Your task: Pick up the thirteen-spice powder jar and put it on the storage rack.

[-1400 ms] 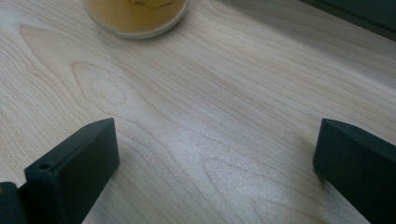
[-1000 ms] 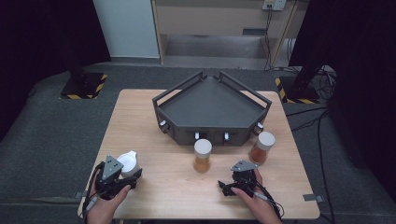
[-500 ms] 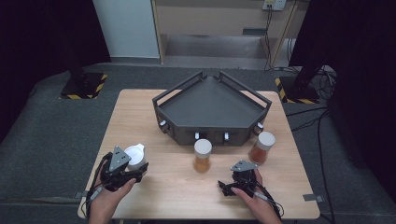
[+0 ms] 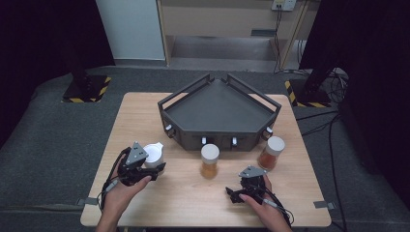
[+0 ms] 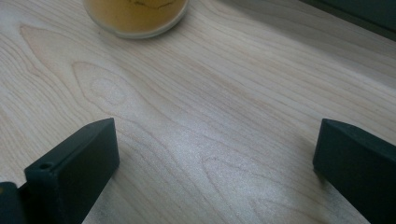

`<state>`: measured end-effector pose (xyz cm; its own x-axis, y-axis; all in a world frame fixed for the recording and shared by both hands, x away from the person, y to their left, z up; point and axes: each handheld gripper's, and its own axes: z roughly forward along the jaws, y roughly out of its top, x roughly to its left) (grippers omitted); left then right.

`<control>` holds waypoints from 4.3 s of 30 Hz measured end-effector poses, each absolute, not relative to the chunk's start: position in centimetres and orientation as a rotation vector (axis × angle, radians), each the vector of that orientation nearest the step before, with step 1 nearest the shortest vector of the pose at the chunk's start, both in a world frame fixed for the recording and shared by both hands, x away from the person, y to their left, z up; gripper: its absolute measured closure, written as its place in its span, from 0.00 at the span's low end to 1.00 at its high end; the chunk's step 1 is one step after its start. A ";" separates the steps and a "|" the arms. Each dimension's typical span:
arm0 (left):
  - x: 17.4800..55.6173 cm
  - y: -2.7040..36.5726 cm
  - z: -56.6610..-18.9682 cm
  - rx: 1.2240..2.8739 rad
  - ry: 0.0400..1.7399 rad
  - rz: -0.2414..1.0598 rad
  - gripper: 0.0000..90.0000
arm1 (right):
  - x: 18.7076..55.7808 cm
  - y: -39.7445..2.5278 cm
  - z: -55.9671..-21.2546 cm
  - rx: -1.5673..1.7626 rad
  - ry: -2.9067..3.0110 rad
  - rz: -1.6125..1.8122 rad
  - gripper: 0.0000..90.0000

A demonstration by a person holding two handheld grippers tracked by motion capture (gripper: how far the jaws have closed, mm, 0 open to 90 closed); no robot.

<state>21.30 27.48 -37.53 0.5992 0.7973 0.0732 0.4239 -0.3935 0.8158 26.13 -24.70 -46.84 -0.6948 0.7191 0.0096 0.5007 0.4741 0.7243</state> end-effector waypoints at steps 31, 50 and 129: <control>23.9 27.3 -33.8 2.041 0.821 0.538 0.33 | 26.1 -24.7 -46.8 1.035 2.430 1.047 0.00; 25.1 26.5 -31.1 2.043 0.755 0.511 0.33 | 26.1 -24.7 -46.8 1.036 2.430 1.047 0.00; 37.4 21.9 -27.0 2.083 0.616 0.486 0.33 | 26.2 -24.8 -46.8 1.032 2.432 1.049 0.00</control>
